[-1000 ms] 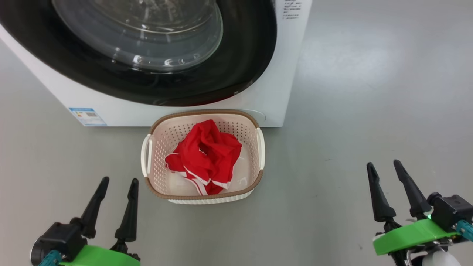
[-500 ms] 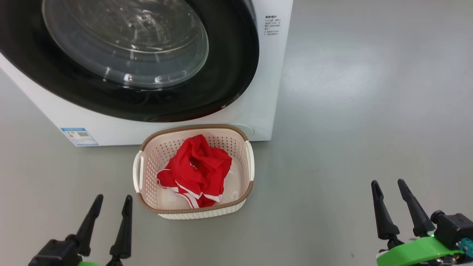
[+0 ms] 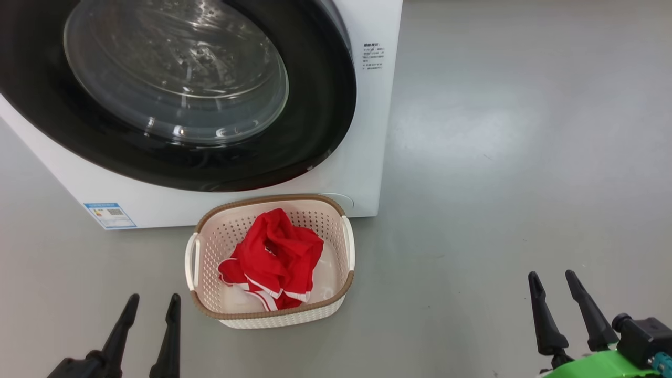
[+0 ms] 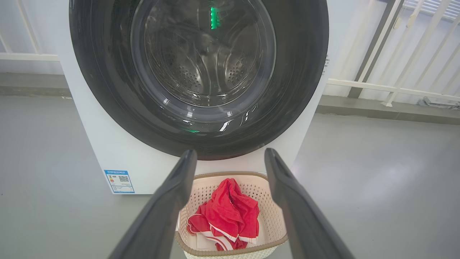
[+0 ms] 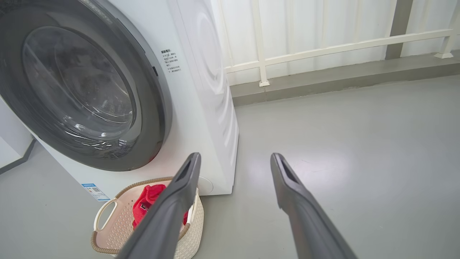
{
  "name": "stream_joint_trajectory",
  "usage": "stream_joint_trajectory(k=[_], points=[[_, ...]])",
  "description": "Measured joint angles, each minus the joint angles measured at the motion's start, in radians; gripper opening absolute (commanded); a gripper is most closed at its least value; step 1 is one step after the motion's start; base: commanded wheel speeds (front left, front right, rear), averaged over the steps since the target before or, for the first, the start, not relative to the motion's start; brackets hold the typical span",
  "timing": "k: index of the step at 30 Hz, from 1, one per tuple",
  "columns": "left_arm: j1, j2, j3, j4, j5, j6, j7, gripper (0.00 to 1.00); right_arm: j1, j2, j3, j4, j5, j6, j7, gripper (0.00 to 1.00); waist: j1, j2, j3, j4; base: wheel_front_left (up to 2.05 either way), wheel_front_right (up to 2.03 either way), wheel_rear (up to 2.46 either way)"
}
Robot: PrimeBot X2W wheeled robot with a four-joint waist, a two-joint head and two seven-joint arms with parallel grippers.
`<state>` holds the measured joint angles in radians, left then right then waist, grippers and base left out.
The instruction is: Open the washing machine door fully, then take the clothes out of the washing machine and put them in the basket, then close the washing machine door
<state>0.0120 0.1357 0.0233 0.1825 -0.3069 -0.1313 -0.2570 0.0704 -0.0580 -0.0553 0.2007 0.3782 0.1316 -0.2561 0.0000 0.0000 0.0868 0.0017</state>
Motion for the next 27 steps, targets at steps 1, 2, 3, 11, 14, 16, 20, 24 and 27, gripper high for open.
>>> stream_joint_trajectory(k=[1, 2, 3, 11, 14, 16, 20, 24, 27], points=[[0.007, 0.0, 0.002, -0.002, 0.0, 0.0, 0.0, 1.0, 0.009, 0.0, -0.001, -0.002, 0.0, 0.0, 0.0, 1.0, 0.0, 0.0, -0.002, -0.001, 0.0, 0.0, 0.0], [0.012, 0.0, 0.002, -0.002, 0.0, 0.0, 0.0, 1.0, 0.017, 0.0, -0.002, -0.002, 0.0, 0.0, 0.0, 1.0, 0.0, 0.0, -0.004, -0.001, 0.0, 0.0, 0.0], [0.015, 0.0, 0.003, -0.002, 0.0, 0.0, 0.0, 1.0, 0.023, 0.0, -0.002, -0.002, 0.0, 0.0, 0.001, 1.0, 0.0, 0.0, -0.006, -0.002, 0.0, 0.0, 0.0], [0.03, 0.0, 0.008, -0.002, 0.001, 0.0, 0.0, 1.0, 0.031, 0.001, -0.002, -0.003, 0.0, 0.0, 0.001, 1.0, 0.0, 0.0, -0.016, -0.006, 0.0, 0.0, 0.0], [0.031, 0.0, 0.008, -0.001, 0.001, 0.0, 0.0, 1.0, 0.031, 0.001, -0.002, -0.004, 0.0, 0.0, 0.001, 1.0, 0.0, 0.0, -0.016, -0.007, 0.0, 0.0, 0.0], [0.031, 0.0, 0.008, -0.001, 0.001, 0.0, 0.0, 1.0, 0.031, 0.001, -0.002, -0.005, 0.0, 0.0, 0.001, 1.0, 0.0, 0.0, -0.016, -0.007, 0.0, 0.0, 0.0], [0.031, 0.0, 0.008, -0.001, 0.001, 0.0, 0.0, 1.0, 0.032, 0.002, -0.002, -0.008, 0.0, 0.0, 0.001, 1.0, 0.0, 0.0, -0.016, -0.007, 0.0, 0.0, 0.0], [0.031, -0.004, 0.005, 0.016, -0.001, 0.0, 0.001, 0.0, 0.032, 0.004, 0.002, 0.008, 0.0, 0.0, 0.001, 0.0, 0.0, 0.0, -0.015, -0.008, 0.0, 0.0, 0.0], [0.031, -0.026, 0.001, 0.055, -0.001, 0.0, 0.002, 0.0, 0.032, 0.013, 0.006, 0.048, 0.0, 0.0, 0.001, 0.0, 0.0, 0.0001, -0.015, -0.008, 0.0, 0.0, 0.0]])
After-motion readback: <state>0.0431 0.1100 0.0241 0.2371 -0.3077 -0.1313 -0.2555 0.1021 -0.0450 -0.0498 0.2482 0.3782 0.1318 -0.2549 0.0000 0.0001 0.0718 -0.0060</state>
